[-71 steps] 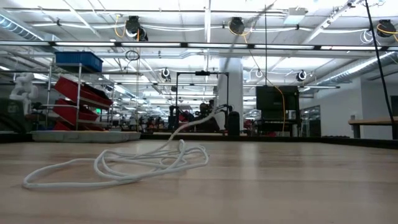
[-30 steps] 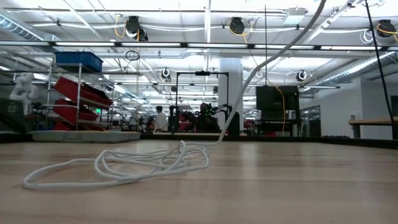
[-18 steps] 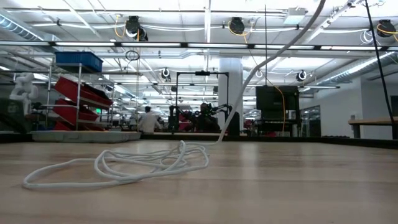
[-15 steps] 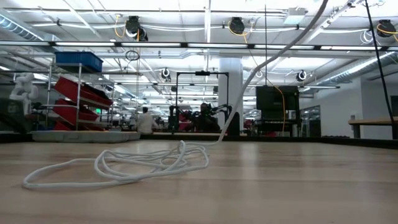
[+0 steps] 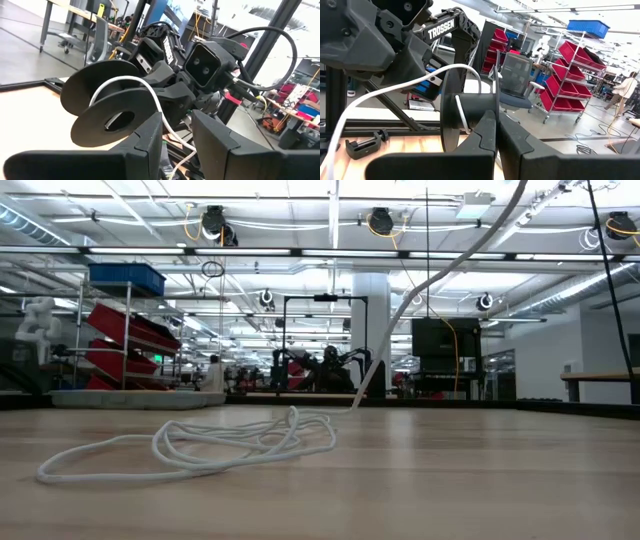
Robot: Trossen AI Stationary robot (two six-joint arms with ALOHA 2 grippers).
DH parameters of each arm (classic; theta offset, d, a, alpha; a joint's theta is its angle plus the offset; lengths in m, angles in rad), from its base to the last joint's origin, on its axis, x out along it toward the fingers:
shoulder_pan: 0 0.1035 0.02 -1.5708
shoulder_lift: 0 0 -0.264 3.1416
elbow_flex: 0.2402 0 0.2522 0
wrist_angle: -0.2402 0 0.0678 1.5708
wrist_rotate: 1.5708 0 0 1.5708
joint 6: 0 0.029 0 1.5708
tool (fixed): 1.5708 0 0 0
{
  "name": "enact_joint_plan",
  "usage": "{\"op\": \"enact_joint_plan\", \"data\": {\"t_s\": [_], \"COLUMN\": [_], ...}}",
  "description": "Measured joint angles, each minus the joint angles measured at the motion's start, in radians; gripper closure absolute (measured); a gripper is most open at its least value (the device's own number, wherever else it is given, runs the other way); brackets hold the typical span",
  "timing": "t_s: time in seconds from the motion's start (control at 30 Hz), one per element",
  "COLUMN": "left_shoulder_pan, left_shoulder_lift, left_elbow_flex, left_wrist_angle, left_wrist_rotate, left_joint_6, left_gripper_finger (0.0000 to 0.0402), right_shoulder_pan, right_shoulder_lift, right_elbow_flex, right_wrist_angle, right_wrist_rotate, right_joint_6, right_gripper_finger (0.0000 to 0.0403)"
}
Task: Coil cords
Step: Coil the white wire on the spool
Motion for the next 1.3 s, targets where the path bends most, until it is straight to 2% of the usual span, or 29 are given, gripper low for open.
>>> {"op": "enact_joint_plan", "data": {"t_s": [0.17,0.63,0.77,0.97,1.3], "left_shoulder_pan": [0.019,0.027,0.027,0.033,0.074], "left_shoulder_lift": [0.022,0.032,0.032,0.032,0.032], "left_elbow_flex": [0.000,-0.001,-0.001,-0.001,-0.001], "left_wrist_angle": [0.000,0.008,0.010,0.011,-0.007], "left_wrist_rotate": [-0.001,-0.006,-0.006,-0.006,0.058], "left_joint_6": [-0.053,-0.044,-0.019,0.026,0.011], "left_gripper_finger": [0.0291,0.0292,0.0316,0.0389,0.0399], "right_shoulder_pan": [0.000,0.000,0.000,-0.008,-0.050], "right_shoulder_lift": [0.000,0.000,0.000,0.006,0.038], "right_elbow_flex": [0.000,0.000,0.000,0.000,0.000], "right_wrist_angle": [0.000,-0.004,-0.003,-0.001,0.021], "right_wrist_rotate": [0.000,0.000,0.000,0.001,0.006], "right_joint_6": [0.000,0.000,0.000,0.008,0.031], "right_gripper_finger": [0.0403,0.0403,0.0403,0.0403,0.0403]}}
